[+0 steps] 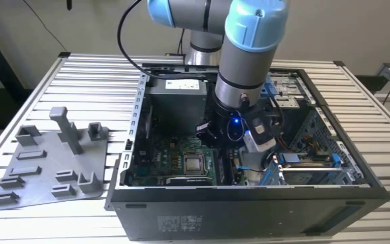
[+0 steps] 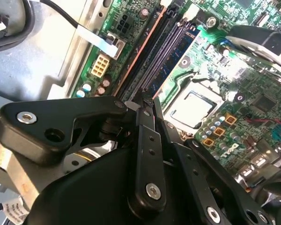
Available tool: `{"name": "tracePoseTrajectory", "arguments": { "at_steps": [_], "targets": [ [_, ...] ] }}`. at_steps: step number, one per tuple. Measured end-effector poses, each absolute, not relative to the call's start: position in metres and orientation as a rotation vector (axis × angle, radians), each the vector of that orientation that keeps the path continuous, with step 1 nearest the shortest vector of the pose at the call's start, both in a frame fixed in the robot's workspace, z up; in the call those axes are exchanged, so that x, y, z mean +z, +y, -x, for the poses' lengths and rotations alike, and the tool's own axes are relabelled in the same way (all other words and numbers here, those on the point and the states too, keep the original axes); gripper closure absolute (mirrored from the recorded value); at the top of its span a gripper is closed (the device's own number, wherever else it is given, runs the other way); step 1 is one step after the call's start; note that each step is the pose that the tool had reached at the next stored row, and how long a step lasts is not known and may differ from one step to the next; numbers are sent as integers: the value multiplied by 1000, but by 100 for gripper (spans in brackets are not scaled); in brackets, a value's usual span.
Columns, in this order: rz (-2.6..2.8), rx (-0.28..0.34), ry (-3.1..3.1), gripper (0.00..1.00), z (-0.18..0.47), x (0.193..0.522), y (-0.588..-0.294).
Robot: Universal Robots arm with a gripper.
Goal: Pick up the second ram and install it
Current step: 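Insert the second ram into the second slot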
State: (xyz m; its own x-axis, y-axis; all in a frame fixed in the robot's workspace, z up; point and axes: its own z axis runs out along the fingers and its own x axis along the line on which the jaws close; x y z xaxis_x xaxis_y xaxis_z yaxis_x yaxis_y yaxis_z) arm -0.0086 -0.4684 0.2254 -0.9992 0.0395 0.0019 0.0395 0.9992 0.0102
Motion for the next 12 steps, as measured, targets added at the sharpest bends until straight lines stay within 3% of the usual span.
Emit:
{"name": "tracePoseTrajectory", "arguments": {
  "at_steps": [12],
  "targets": [
    [63,-16,-3139,86,7,224,-468]
  ]
}}
